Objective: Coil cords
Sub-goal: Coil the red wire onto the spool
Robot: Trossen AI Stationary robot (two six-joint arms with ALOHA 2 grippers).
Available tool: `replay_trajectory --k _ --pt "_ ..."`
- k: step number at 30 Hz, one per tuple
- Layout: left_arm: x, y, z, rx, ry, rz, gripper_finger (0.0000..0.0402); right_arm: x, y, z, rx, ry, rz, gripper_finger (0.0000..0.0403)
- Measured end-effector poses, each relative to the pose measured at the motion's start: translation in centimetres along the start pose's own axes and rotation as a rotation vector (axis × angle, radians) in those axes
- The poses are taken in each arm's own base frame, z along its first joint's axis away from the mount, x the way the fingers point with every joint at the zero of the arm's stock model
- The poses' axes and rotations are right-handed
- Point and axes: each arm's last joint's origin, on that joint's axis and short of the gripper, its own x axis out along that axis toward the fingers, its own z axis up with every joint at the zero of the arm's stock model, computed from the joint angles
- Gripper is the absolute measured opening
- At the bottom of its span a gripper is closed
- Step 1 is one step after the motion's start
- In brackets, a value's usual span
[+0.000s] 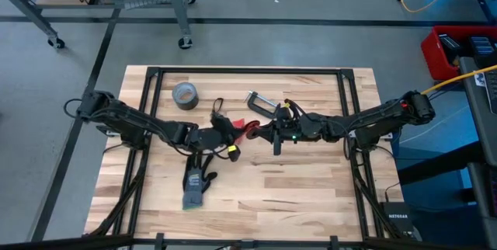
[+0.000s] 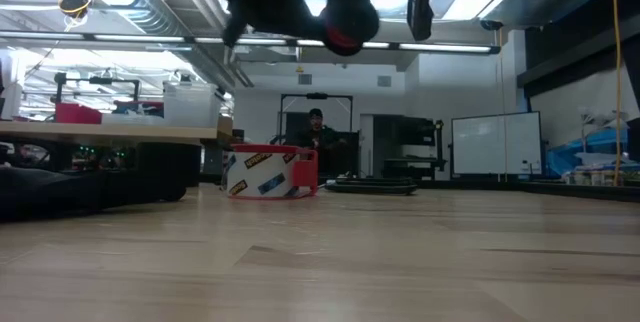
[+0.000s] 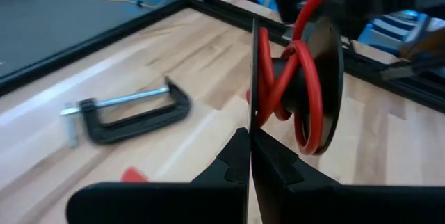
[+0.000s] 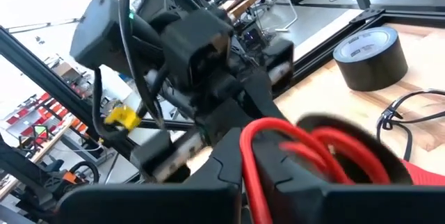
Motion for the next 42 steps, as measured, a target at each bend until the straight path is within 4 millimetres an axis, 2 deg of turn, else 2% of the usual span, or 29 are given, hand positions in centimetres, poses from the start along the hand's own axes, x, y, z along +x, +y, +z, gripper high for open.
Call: replay_trajectory --k 6,11,20,30,42 --pt "2.4 -0.7 -1.3 0.011 -0.012 -0.036 0.0 0.0 0.0 0.0 0.0 -0.002 0.002 0.002" --pt "3.2 -0.6 -1.4 -0.017 -0.044 -0.035 0.0 0.0 0.0 -0.2 -0.005 0.035 0.017 0.0021" --pt "3.8 0.0 0.0 -0.053 -0.139 -0.033 0.0 0.0 -0.1 -0.2 -0.006 0.04 0.013 0.0021" --pt "4.0 0.3 0.2 -0.059 -0.141 -0.021 0.0 0.0 -0.1 -0.3 -0.009 0.049 0.006 0.0021" --pt "3.0 -0.6 -2.1 0.046 0.01 -0.026 0.0 0.0 0.0 -0.2 -0.034 0.036 0.017 0.0021"
